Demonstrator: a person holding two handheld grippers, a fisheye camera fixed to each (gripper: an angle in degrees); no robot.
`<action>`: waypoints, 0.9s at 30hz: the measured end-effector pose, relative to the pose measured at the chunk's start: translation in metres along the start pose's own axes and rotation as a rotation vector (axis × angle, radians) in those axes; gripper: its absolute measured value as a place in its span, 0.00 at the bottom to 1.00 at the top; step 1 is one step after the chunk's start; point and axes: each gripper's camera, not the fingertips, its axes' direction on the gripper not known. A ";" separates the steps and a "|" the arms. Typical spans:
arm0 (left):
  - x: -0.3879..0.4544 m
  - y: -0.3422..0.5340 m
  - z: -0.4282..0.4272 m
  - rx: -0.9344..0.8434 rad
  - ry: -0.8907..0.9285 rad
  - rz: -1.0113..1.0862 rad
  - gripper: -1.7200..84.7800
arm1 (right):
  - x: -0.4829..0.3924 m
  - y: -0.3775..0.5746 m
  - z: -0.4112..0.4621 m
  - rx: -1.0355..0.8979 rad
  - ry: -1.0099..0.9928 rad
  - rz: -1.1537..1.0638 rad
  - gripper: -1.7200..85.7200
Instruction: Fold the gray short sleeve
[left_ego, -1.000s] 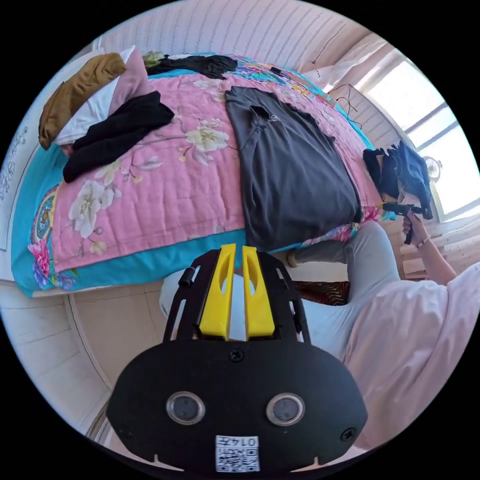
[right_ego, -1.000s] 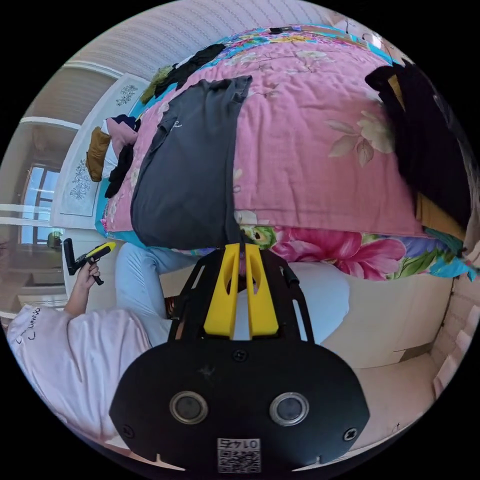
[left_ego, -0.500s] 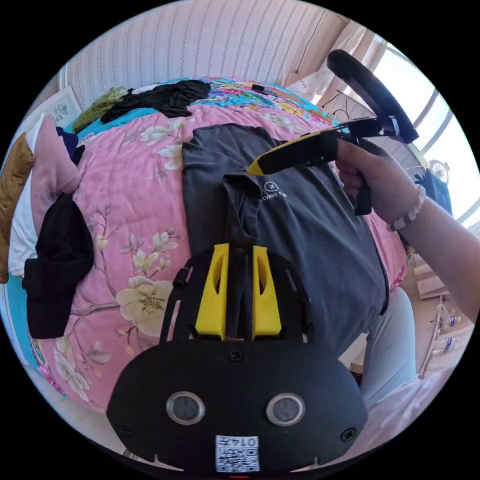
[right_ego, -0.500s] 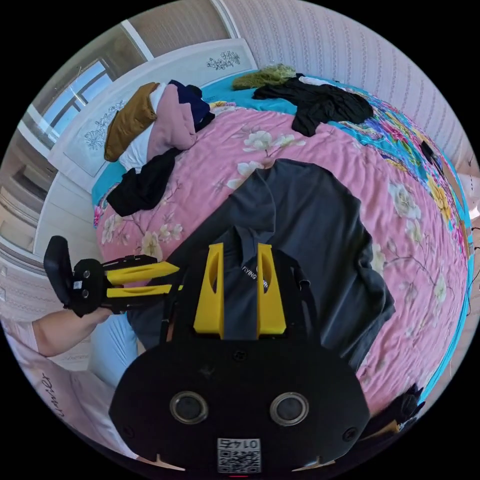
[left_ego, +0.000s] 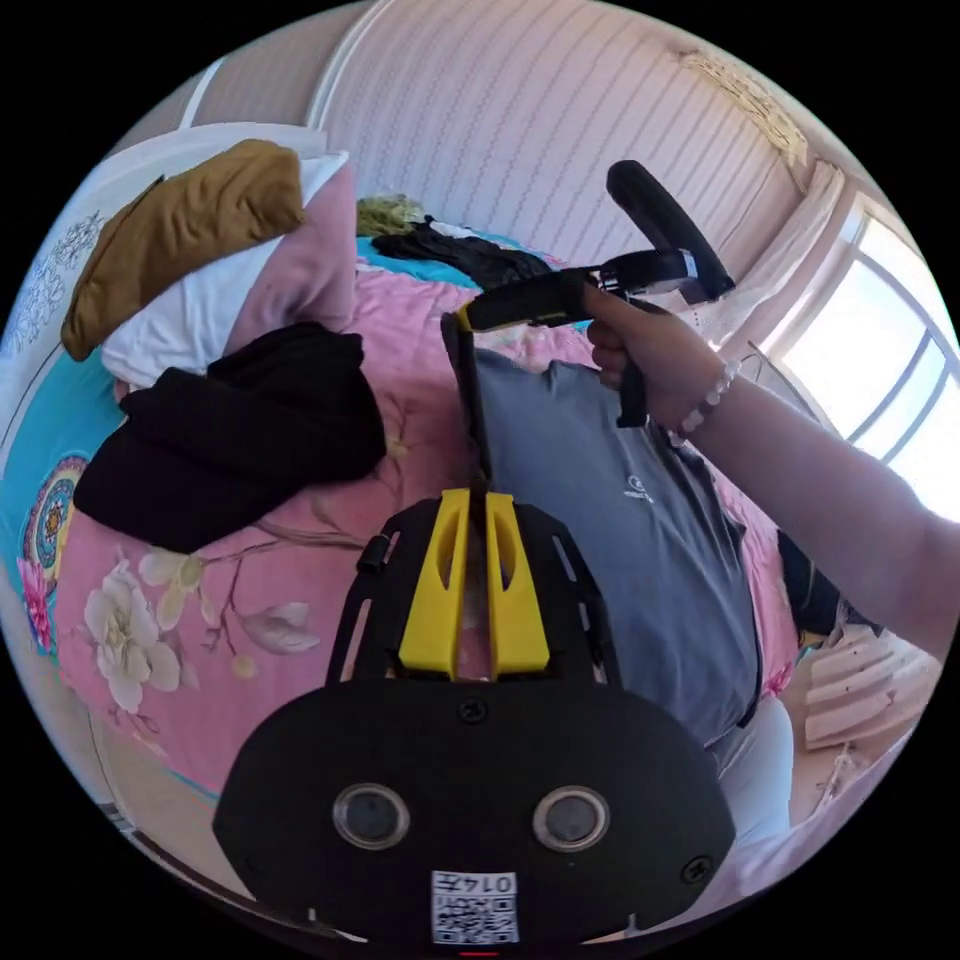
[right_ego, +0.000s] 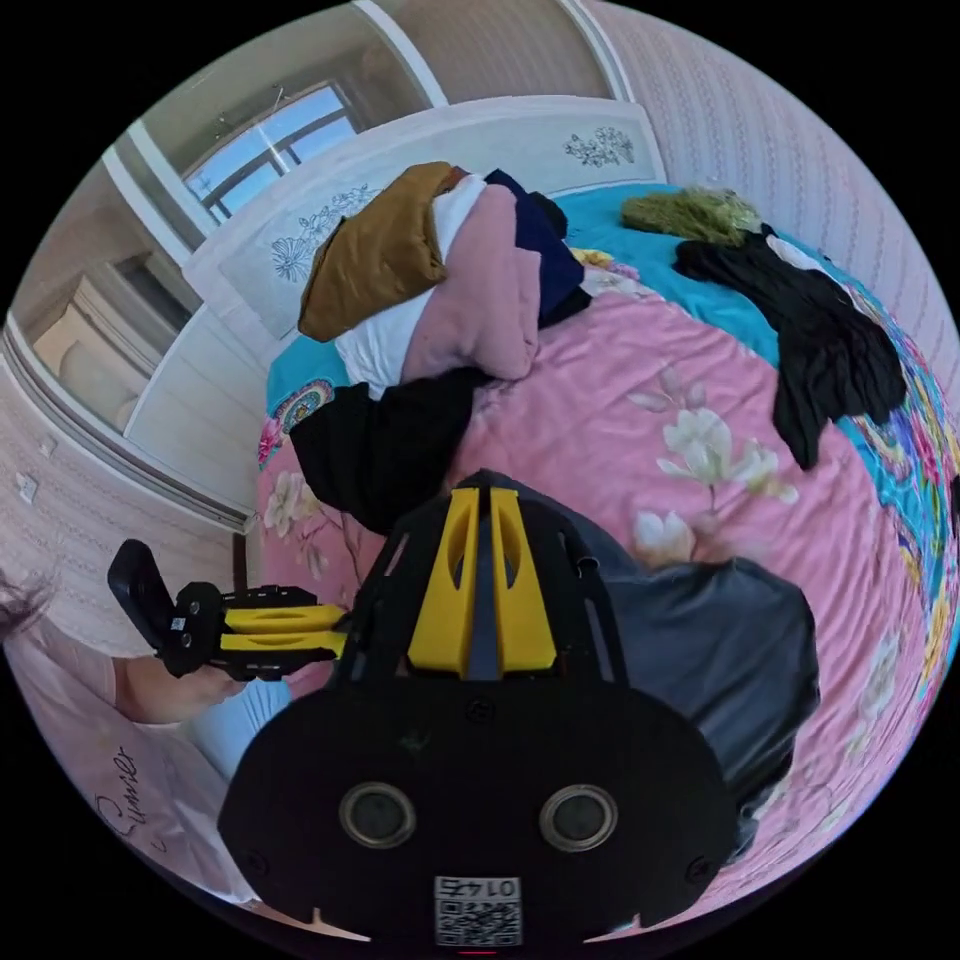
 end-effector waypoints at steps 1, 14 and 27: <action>-0.011 0.005 0.015 -0.032 -0.029 -0.033 0.06 | -0.005 -0.014 0.020 -0.055 0.010 -0.015 0.05; -0.026 0.064 0.035 -0.087 -0.055 0.004 0.08 | 0.039 0.145 -0.096 0.166 0.082 0.162 0.13; 0.240 0.012 0.156 -0.193 0.148 0.613 0.07 | 0.119 0.490 -0.159 0.396 0.173 0.677 0.14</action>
